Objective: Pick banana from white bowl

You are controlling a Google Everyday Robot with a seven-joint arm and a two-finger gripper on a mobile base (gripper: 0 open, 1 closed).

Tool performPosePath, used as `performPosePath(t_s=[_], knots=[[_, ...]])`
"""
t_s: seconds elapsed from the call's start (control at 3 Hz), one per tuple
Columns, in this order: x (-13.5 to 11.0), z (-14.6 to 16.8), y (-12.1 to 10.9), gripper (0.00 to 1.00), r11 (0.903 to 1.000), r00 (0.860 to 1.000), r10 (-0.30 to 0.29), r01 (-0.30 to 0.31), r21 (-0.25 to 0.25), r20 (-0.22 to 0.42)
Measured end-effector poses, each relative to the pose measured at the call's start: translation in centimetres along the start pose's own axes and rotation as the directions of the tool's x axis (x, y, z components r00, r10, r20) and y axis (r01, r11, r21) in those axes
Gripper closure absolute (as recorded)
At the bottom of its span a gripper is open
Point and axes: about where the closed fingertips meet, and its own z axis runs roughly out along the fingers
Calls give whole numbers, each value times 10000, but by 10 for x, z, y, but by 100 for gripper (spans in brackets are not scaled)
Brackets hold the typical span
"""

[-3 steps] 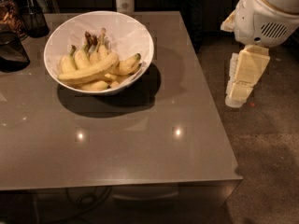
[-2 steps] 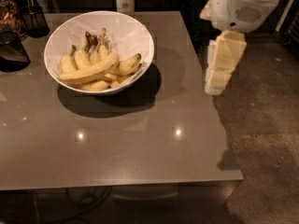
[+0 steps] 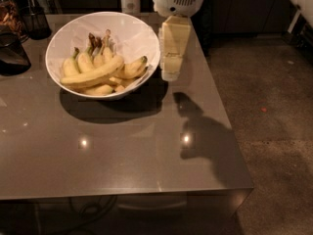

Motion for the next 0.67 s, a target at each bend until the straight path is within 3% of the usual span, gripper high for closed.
performPosePath(t_s=[0.33,0.67], knots=[[-7,0,-5,0,9997,9997,-73,67,242,237],[-30,0,-12,0,9980,9973,-418,389,490,596]])
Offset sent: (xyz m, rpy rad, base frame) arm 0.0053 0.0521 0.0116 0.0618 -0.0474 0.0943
